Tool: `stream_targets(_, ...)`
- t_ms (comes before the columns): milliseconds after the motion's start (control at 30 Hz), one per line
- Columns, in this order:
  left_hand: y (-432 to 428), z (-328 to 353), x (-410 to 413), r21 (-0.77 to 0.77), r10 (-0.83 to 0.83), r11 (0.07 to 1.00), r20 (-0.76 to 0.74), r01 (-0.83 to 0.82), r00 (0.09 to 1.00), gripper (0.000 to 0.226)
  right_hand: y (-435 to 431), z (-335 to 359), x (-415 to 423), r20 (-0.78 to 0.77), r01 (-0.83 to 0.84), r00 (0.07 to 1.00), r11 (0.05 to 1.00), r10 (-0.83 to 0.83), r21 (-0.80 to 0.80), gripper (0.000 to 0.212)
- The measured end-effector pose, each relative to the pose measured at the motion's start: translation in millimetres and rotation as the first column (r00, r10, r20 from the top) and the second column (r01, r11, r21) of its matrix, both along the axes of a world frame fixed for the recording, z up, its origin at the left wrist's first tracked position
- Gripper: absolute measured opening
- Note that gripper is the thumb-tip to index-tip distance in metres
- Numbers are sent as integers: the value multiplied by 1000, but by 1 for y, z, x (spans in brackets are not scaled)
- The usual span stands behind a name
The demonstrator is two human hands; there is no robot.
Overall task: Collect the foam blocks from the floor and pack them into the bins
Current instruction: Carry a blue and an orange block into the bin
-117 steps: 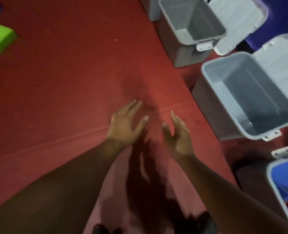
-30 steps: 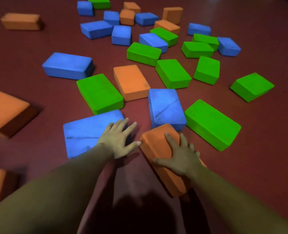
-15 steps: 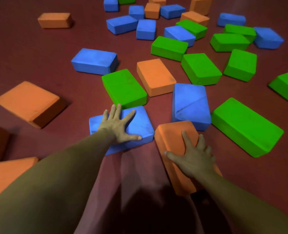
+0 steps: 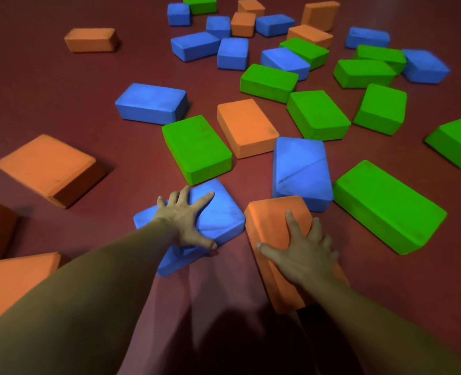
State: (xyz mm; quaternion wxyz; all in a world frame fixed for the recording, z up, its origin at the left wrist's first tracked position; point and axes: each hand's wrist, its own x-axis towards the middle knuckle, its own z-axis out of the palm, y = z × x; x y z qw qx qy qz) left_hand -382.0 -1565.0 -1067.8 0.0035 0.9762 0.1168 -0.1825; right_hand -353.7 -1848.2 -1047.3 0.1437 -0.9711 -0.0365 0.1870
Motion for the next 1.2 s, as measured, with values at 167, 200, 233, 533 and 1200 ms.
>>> stream_targets(167, -16, 21, 0, -18, 126, 992, 87, -125, 988, 130, -11, 11, 8, -32, 34, 999, 999, -35, -33, 113)
stream_targets(200, -23, 33, 1, -66, 186, 981, 88, -181, 979, 128, -16, 21, 7, -22, 57, 998, 998, -58, -28, 112)
stream_targets(233, -32, 48, 0, -124, 249, 963, 76, -239, 966, 128, -22, 33, 6, -22, 89, 996, 996, -89, -12, 112)
stream_targets(533, -143, 216, -16, -510, 447, 752, -70, -417, 892, 130, -88, 190, -39, -208, 490, 870, 833, -447, 258, 111)
stream_targets(1200, -592, 433, -156, -666, -169, 732, 26, 144, 985, 123, -476, 414, -303, -196, 890, 379, 299, -904, 345, 106)
